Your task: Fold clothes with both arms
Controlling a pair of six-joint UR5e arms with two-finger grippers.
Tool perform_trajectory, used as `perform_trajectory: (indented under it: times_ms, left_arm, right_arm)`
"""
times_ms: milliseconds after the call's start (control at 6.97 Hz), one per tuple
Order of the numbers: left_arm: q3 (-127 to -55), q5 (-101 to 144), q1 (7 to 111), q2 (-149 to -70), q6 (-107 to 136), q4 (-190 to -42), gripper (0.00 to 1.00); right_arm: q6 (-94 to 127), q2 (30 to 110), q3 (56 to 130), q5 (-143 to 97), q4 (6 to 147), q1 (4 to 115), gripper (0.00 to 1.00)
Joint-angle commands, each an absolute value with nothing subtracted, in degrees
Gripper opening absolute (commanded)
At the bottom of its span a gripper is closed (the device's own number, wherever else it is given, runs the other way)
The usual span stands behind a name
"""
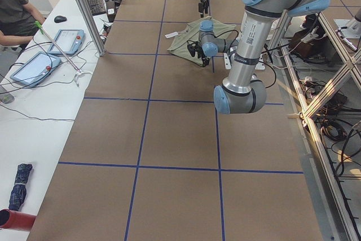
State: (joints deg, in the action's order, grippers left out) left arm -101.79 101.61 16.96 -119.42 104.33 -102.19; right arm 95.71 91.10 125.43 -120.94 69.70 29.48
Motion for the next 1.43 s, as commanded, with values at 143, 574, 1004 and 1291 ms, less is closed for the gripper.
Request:
perform_trajectory:
  times_ms: [143,574,1004,1291]
  left_arm:
    - [-102.13,101.51,16.96,-119.27,103.98,-102.13,0.00]
    - [-102.92,101.60,21.07,-119.44,103.19,-101.25,0.00]
    - [-99.08,101.51,28.63,-120.14,95.54,-102.03,0.00]
    - [-92.50,101.25,33.37,-124.25,90.92,-102.22,0.00]
  right_arm:
    - [95.71,91.14,125.42,-120.94,69.70,29.53,1.00]
    - [95.71,91.14,125.59,-120.94,69.70,29.97,1.00]
    - [95.71,91.05,125.60,-120.76,69.70,31.02,1.00]
    - [95.71,90.44,125.60,-120.76,69.70,31.55,1.00]
